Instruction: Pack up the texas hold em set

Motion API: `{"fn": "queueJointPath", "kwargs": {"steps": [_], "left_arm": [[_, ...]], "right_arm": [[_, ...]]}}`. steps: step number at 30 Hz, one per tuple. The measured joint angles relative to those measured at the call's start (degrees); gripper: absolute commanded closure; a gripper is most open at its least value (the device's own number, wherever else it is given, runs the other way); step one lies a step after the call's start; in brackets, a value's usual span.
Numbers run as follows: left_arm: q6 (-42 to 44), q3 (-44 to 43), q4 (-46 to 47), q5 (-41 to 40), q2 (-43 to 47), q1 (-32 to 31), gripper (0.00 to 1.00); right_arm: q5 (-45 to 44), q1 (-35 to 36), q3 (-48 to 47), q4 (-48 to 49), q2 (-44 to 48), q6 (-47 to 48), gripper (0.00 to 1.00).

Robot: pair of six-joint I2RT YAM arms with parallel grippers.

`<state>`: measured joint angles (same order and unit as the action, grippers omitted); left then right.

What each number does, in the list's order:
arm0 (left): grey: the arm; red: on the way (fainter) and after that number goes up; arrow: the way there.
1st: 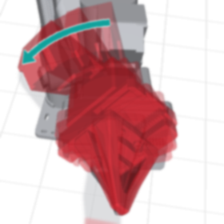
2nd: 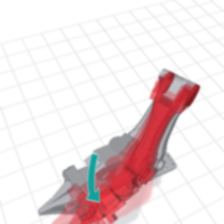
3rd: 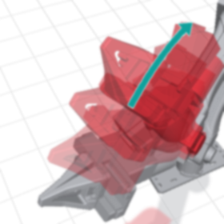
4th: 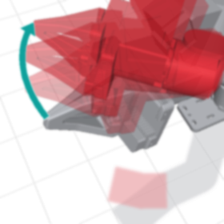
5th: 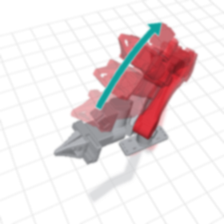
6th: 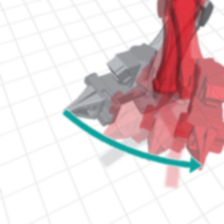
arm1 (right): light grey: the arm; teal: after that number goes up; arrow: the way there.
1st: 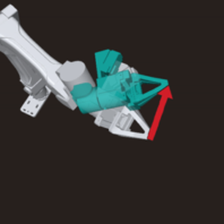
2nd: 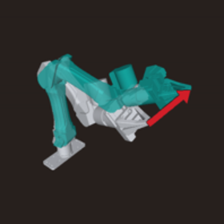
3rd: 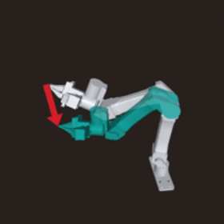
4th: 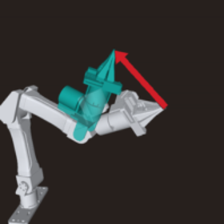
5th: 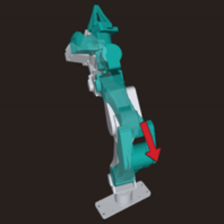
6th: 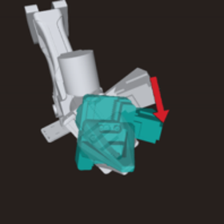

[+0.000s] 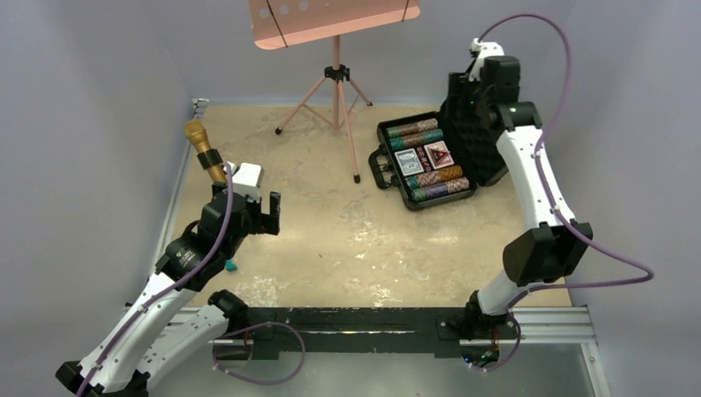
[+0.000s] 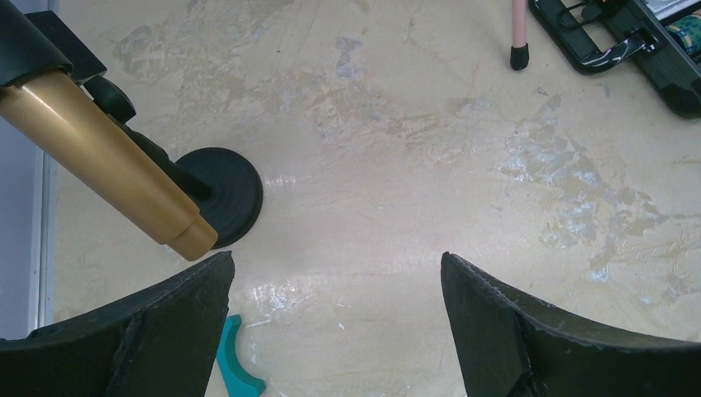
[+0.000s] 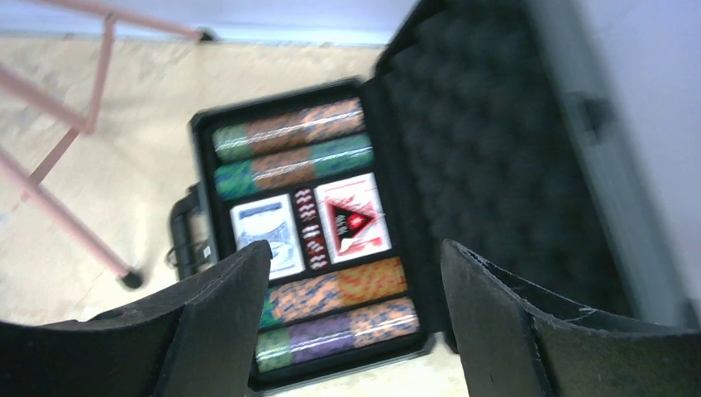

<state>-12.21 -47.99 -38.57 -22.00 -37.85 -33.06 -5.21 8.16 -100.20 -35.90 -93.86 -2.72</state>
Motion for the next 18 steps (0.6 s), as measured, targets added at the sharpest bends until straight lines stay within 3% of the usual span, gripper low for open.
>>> {"fn": "queueJointPath", "kwargs": {"steps": [13,18], "left_arm": [[0.4,0.0,-0.1,-0.3,0.1,0.0,0.01],[0.9,0.0,-0.1,-0.3,0.1,0.0,0.01]], "right_arm": [[6.6,-18.8,-6.6,0.1,-1.5,4.1,0.22],[13.8,-24.2,-6.4,1.3,-5.5,3.2,0.21]]}}
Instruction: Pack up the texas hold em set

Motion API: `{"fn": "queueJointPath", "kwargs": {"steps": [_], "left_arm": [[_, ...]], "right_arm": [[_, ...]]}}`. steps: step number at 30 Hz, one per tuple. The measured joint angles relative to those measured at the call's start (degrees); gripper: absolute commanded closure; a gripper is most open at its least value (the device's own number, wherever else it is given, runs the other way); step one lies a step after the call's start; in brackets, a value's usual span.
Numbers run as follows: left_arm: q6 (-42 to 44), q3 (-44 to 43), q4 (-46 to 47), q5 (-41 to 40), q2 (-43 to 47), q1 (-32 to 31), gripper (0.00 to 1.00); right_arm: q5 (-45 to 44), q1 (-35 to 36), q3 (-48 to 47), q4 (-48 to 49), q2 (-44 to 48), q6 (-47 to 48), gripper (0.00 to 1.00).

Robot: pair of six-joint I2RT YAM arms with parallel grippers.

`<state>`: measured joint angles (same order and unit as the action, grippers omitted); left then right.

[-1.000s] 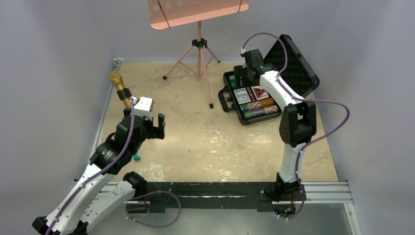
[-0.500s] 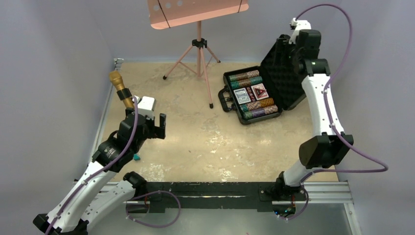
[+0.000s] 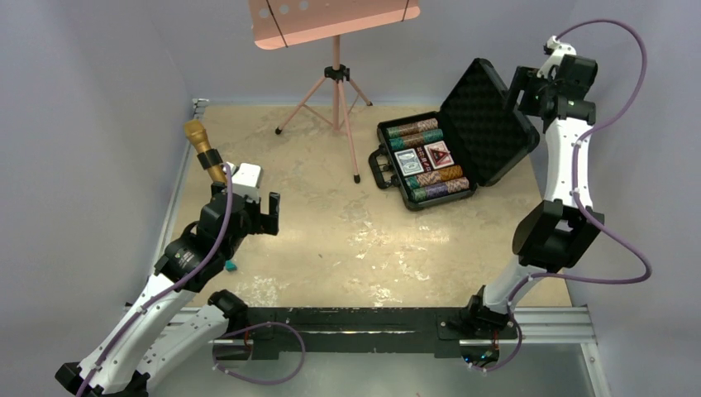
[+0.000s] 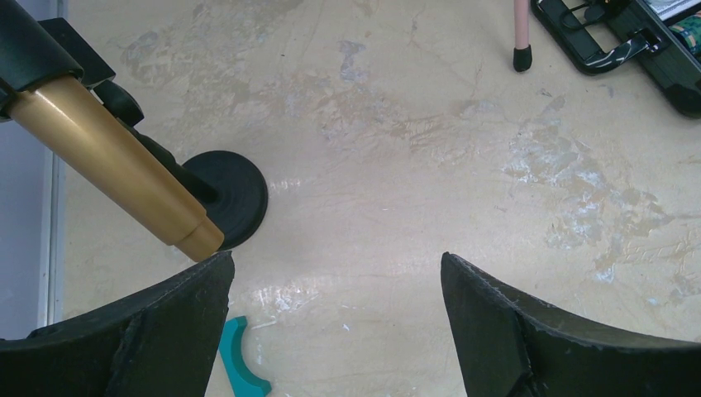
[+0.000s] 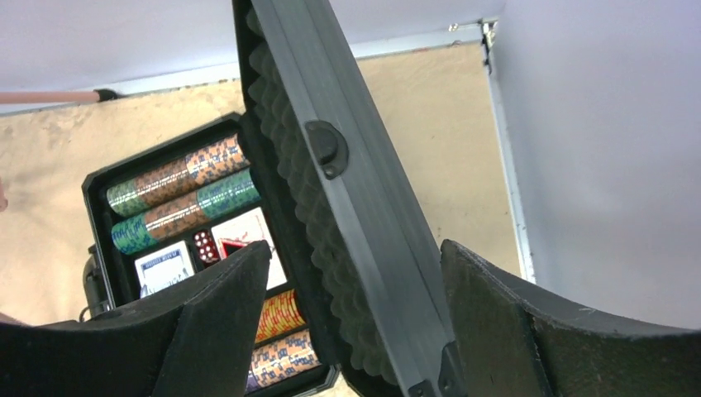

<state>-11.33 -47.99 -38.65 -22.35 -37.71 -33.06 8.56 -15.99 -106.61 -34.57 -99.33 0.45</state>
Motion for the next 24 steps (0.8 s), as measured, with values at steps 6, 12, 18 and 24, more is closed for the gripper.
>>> {"fn": "queueJointPath", "kwargs": {"steps": [6,12,18,24], "left_arm": [[0.0,0.0,0.0,0.0,0.0,0.0,0.01],[0.0,0.0,0.0,0.0,0.0,0.0,0.01],[0.0,0.0,0.0,0.0,0.0,0.0,0.01],[0.0,0.0,0.0,0.0,0.1,0.0,0.01]], "right_arm": [[8.0,-3.6,2.8,1.5,-2.5,-1.5,0.22],[10.9,-3.2,2.8,1.5,-2.7,-1.7,0.23],[12.0,-3.3,3.4,2.1,-2.7,-1.7,0.23],[13.7,-3.7,5.0,4.9,-2.7,-1.7,0.24]]}}
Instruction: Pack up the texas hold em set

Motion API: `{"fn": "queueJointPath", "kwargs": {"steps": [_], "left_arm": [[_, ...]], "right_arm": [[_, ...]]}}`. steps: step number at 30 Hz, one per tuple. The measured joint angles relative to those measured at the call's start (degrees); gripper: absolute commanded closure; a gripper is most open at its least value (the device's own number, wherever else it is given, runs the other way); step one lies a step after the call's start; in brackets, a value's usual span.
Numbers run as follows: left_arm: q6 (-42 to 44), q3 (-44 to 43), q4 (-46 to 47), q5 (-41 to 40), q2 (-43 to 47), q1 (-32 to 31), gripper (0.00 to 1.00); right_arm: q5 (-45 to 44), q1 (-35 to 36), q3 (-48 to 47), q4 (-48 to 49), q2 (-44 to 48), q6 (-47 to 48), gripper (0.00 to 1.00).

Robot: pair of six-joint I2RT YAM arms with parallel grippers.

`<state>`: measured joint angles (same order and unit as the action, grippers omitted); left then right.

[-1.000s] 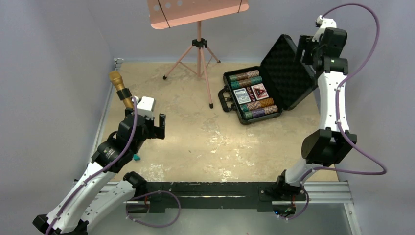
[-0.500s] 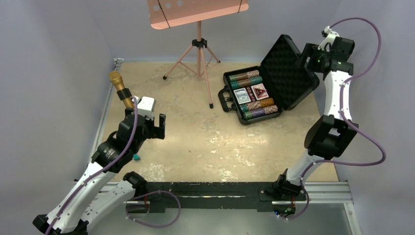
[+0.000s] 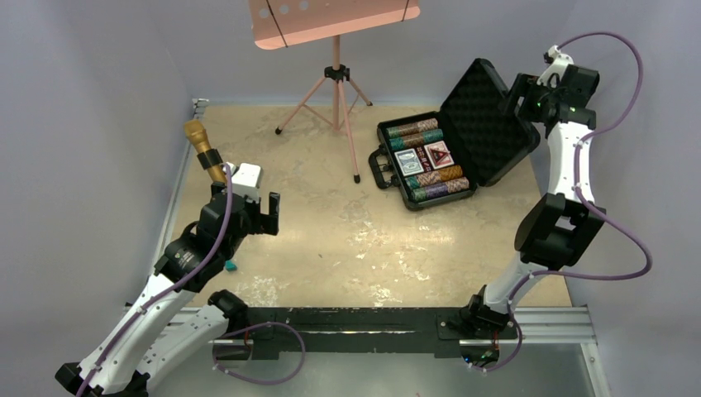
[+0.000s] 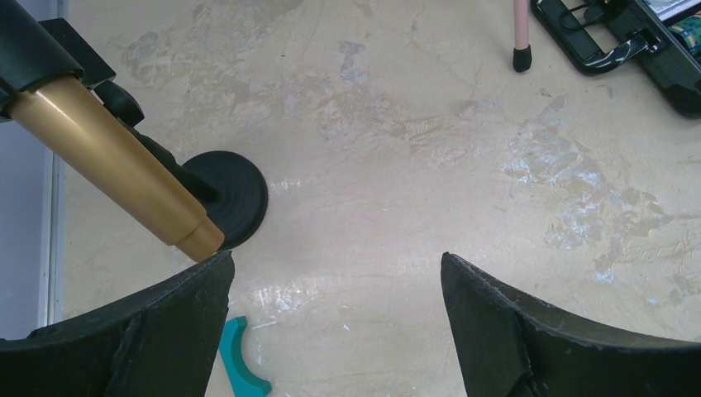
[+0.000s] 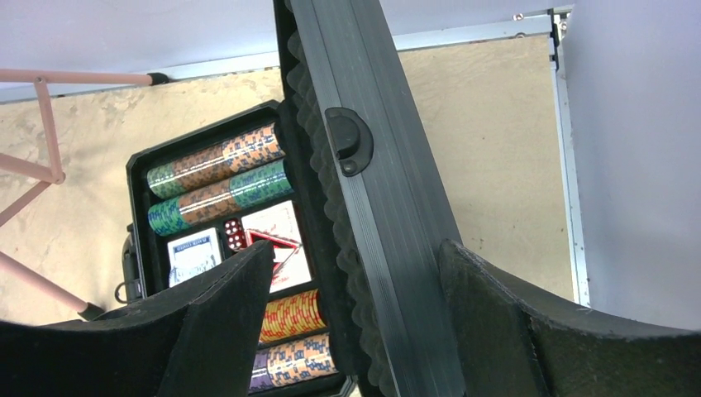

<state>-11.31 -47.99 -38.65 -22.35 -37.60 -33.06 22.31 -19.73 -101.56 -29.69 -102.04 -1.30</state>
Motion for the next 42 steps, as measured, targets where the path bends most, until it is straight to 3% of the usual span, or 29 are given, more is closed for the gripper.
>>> {"fn": "queueJointPath", "kwargs": {"steps": [10,20,31,42], "left_arm": [[0.0,0.0,0.0,0.0,0.1,0.0,0.01],[0.0,0.0,0.0,0.0,0.4,0.0,0.01],[0.0,0.0,0.0,0.0,1.2,0.0,0.01],[0.0,0.0,0.0,0.0,1.1,0.0,0.01]], "right_arm": [[-2.2,4.5,3.3,1.9,3.9,0.5,0.24],[-0.1,18.3,11.1,-7.0,15.8,-3.6,0.25],[-0.3,17.9,12.0,-11.7,26.1,-6.2,0.26],[-2.8,19.3,21.6,-9.9,26.7,-6.9,0.35]]}}
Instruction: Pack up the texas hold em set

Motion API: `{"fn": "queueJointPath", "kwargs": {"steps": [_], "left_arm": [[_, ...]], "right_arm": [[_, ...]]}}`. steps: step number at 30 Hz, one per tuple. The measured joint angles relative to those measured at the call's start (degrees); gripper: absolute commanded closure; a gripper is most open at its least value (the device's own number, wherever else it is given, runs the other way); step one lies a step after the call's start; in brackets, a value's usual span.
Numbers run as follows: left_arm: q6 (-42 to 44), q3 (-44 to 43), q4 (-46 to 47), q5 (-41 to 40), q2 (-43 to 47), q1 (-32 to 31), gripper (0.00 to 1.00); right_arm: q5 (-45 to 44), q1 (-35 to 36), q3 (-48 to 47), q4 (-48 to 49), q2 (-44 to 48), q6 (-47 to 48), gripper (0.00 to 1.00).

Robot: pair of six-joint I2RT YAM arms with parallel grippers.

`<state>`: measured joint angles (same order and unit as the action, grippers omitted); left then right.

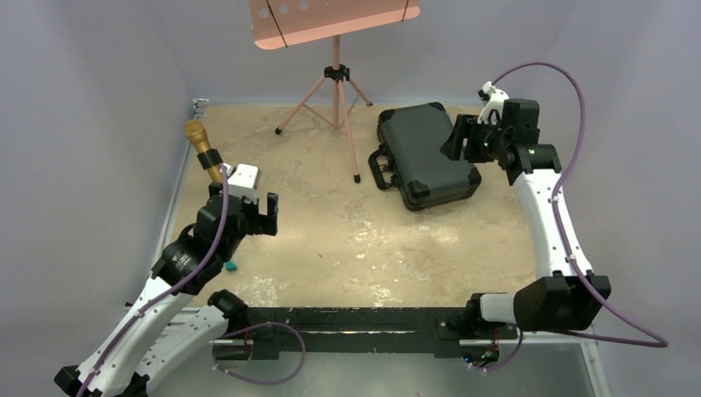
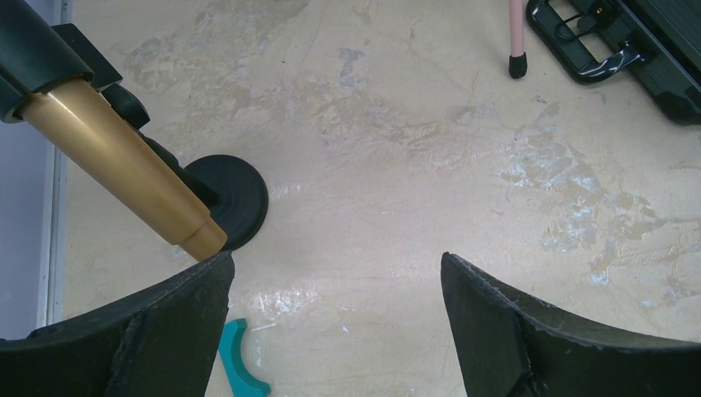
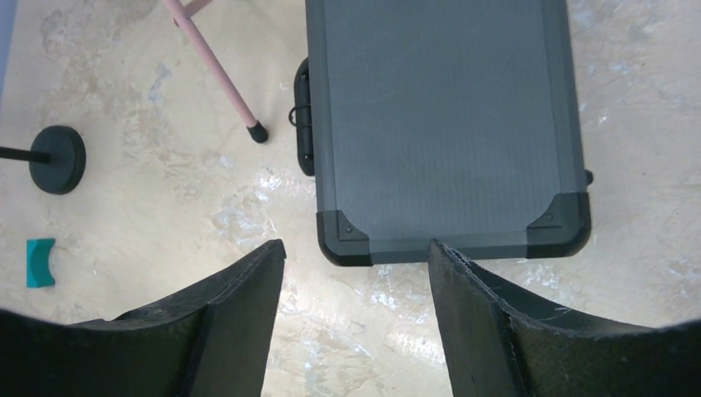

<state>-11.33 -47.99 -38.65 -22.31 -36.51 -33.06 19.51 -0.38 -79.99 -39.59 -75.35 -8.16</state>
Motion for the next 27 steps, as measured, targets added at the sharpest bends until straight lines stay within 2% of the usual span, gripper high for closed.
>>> {"fn": "queueJointPath", "kwargs": {"steps": [5,8,12,17,21,27], "left_arm": [[0.0,0.0,0.0,0.0,0.0,0.0,0.01],[0.0,0.0,0.0,0.0,0.0,0.0,0.04],[0.0,0.0,0.1,1.0,0.2,0.0,0.12],[-0.5,0.0,2.4,5.8,-0.1,0.0,0.14],[-2.9,-1.2,4.1,8.5,-5.7,-1.7,0.14],[-7.0,-2.5,8.2,9.0,-15.5,-7.6,0.15]], "right_arm": [[-2.1,3.1,2.8,2.0,-0.1,-0.3,0.51],[-3.6,4.7,4.5,3.9,-1.0,-0.6,0.57],[-5.2,6.4,4.8,6.0,-5.2,-1.0,0.59],[-6.3,8.4,4.8,8.7,-11.6,-1.3,0.60],[-6.4,9.1,4.0,10.4,-15.9,-1.5,0.61],[-7.0,9.5,-1.1,12.2,-22.6,-1.4,0.65]]}}
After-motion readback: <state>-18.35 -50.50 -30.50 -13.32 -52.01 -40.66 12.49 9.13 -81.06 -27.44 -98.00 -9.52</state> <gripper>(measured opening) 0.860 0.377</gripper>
